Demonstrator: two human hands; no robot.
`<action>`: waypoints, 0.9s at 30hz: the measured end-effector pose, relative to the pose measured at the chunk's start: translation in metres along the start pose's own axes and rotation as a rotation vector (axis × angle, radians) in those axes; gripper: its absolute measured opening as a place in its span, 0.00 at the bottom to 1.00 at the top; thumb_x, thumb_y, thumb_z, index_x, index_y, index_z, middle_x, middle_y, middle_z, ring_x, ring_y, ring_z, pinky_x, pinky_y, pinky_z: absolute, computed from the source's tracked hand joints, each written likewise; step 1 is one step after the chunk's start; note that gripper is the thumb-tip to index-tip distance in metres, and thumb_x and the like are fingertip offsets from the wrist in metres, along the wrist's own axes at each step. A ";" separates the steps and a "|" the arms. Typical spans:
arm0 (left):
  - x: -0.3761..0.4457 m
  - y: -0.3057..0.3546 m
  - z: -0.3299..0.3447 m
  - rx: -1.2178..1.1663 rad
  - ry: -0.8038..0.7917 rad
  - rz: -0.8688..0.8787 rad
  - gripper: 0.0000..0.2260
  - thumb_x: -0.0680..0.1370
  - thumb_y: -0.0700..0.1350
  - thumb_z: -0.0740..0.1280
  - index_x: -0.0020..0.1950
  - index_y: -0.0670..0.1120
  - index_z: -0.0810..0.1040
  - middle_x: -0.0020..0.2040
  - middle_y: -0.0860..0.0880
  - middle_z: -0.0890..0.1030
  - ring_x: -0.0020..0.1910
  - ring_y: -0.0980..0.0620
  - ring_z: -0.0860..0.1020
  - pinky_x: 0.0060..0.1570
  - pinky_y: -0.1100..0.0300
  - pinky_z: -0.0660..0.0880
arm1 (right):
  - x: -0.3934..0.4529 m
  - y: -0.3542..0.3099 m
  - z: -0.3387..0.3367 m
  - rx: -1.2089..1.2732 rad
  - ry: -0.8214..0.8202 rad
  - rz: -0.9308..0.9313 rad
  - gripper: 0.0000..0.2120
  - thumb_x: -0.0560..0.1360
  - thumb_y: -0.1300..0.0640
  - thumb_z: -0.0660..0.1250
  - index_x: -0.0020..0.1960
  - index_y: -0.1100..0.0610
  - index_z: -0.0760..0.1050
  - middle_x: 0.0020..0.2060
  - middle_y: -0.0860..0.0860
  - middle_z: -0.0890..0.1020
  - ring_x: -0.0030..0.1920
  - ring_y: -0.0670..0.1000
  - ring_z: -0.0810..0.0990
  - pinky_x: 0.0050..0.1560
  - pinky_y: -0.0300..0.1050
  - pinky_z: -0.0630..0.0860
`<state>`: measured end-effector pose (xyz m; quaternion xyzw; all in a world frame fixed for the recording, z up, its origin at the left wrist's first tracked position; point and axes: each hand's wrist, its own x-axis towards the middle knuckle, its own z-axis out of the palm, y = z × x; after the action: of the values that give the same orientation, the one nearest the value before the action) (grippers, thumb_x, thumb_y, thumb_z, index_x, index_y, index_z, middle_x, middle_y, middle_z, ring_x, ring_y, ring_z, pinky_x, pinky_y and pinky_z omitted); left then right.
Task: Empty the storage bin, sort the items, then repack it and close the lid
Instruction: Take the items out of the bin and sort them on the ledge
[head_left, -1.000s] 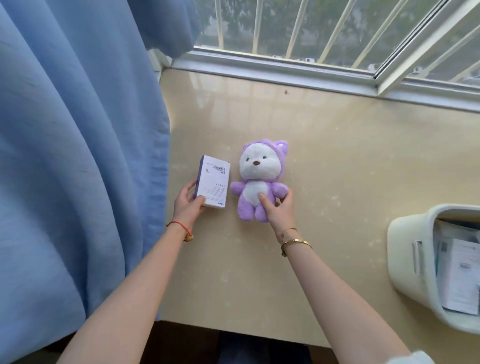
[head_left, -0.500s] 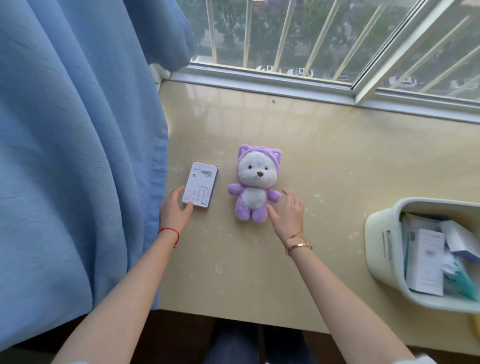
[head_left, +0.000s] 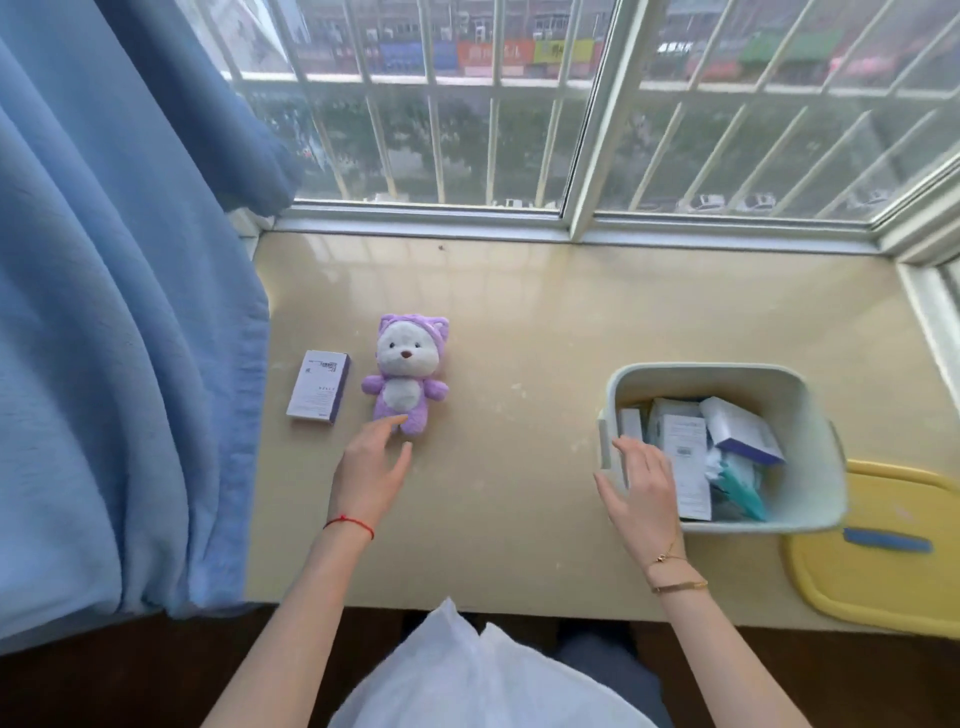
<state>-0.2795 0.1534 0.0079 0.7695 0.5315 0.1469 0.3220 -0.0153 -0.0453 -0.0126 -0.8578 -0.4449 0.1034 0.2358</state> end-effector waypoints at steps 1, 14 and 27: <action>-0.008 0.016 0.011 0.004 0.004 0.019 0.15 0.73 0.41 0.69 0.60 0.47 0.77 0.55 0.49 0.81 0.54 0.48 0.78 0.51 0.58 0.73 | -0.005 0.019 -0.014 0.001 0.002 0.007 0.22 0.73 0.56 0.70 0.65 0.58 0.71 0.61 0.54 0.76 0.64 0.55 0.71 0.69 0.50 0.65; -0.073 0.198 0.168 -0.050 0.048 0.096 0.15 0.74 0.40 0.68 0.61 0.45 0.77 0.56 0.49 0.81 0.54 0.49 0.79 0.55 0.61 0.71 | 0.005 0.219 -0.129 -0.046 -0.074 0.012 0.23 0.72 0.58 0.70 0.66 0.60 0.71 0.60 0.55 0.76 0.63 0.53 0.72 0.66 0.44 0.65; -0.028 0.236 0.286 0.055 -0.225 -0.190 0.24 0.77 0.42 0.64 0.72 0.42 0.64 0.70 0.44 0.70 0.67 0.46 0.69 0.66 0.55 0.65 | 0.082 0.274 -0.071 -0.052 -0.294 0.024 0.31 0.73 0.56 0.69 0.72 0.61 0.62 0.68 0.57 0.69 0.70 0.56 0.65 0.73 0.48 0.61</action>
<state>0.0430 -0.0226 -0.0492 0.7358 0.5665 0.0137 0.3708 0.2558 -0.1361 -0.0845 -0.8445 -0.4668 0.2192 0.1445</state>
